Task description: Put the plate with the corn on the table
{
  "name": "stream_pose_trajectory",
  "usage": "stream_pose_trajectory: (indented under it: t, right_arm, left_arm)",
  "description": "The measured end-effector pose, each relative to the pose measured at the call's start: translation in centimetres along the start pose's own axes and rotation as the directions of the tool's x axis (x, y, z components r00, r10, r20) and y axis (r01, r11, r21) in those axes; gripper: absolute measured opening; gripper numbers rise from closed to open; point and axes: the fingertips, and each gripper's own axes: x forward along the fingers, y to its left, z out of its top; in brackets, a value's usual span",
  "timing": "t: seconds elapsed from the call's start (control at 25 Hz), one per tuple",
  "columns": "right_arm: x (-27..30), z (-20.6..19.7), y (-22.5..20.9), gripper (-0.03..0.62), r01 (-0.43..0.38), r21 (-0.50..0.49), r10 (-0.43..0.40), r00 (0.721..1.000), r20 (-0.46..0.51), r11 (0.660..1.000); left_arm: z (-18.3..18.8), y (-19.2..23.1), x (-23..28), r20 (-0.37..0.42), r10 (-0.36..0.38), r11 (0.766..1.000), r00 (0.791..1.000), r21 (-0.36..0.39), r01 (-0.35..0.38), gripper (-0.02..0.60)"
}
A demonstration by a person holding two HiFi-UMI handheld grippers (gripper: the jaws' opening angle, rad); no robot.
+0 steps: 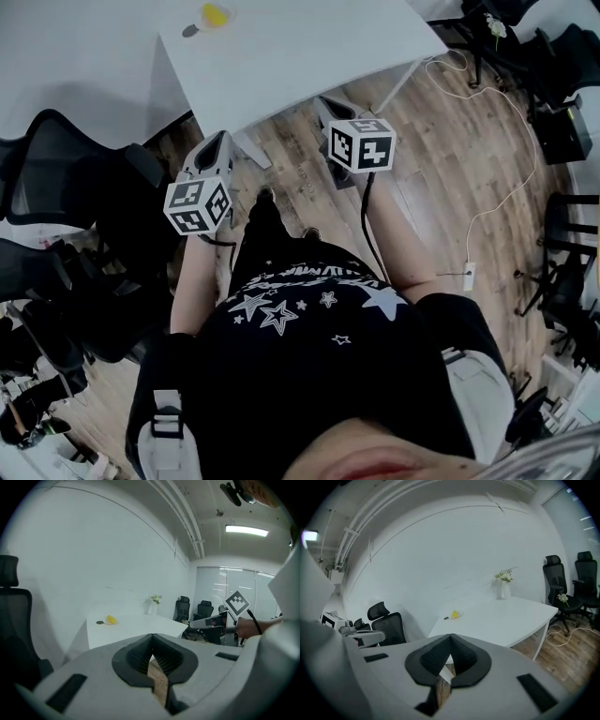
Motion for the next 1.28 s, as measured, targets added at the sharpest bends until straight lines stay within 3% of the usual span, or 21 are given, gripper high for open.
stream_pose_trajectory:
  t: [0.28, 0.6, 1.28]
  right_arm:
    - [-2.3, 0.2, 0.3, 0.006, 0.003, 0.008, -0.003, 0.999, 0.042, 1.0]
    - [-2.0, -1.5, 2.4, 0.005, 0.01, -0.022, -0.009, 1.0, 0.008, 1.0]
    - [-5.1, -7.0, 14.0, 0.005, 0.027, -0.064, -0.029, 0.999, -0.029, 0.998]
  left_arm:
    - [1.3, -1.9, -0.6, 0.018, -0.028, 0.999, 0.999, 0.024, 0.028, 0.006]
    - [0.7, -1.6, -1.6, 0.036, -0.06, 0.998, 0.998, 0.006, 0.06, 0.006]
    - [-3.3, 2.1, -13.3, 0.042, -0.077, 0.996, 0.996, -0.035, 0.078, 0.006]
